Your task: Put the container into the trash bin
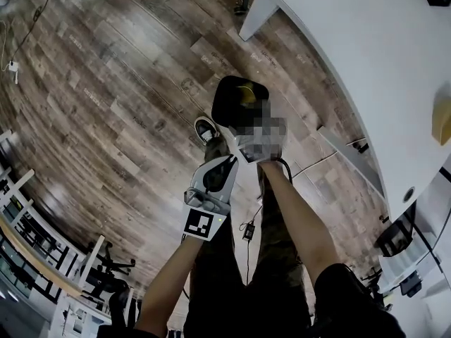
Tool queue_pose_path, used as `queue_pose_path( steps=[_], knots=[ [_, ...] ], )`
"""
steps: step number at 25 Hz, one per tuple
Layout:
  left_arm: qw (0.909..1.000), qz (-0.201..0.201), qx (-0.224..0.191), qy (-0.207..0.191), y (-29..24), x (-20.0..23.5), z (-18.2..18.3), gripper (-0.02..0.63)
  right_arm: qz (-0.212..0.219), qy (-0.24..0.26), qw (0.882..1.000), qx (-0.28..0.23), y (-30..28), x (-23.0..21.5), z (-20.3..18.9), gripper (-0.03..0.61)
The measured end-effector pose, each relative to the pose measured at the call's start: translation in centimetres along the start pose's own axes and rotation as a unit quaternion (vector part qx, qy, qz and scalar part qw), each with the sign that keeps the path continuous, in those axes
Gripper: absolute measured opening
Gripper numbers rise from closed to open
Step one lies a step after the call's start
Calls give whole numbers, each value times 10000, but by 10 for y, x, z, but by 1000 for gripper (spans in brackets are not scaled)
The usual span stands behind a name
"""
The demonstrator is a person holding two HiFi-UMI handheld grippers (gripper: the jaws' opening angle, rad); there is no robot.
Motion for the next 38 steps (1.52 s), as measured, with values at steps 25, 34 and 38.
queue_pose_path(
  steps=[25, 34, 38],
  knots=[
    [9993, -7, 142, -353, -18, 7, 77, -5, 89, 531, 9978, -382, 80, -5, 63, 453],
    [9980, -75, 139, -608, -6, 4, 119, -5, 171, 876, 9943, -575, 141, 12, 82, 430],
    [9975, 9, 54, -699, 0, 1, 140, -3, 182, 890, 9926, -806, 173, 16, 97, 429]
  ],
)
Point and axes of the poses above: the fingertips, and each gripper's own axes: y backward along the fingers, x to its left, z out of its top, the point moved 4 cm from there along y, backward along the fingers, and after that the axes turned 4 degrees about -x, right-handed, at the moved point
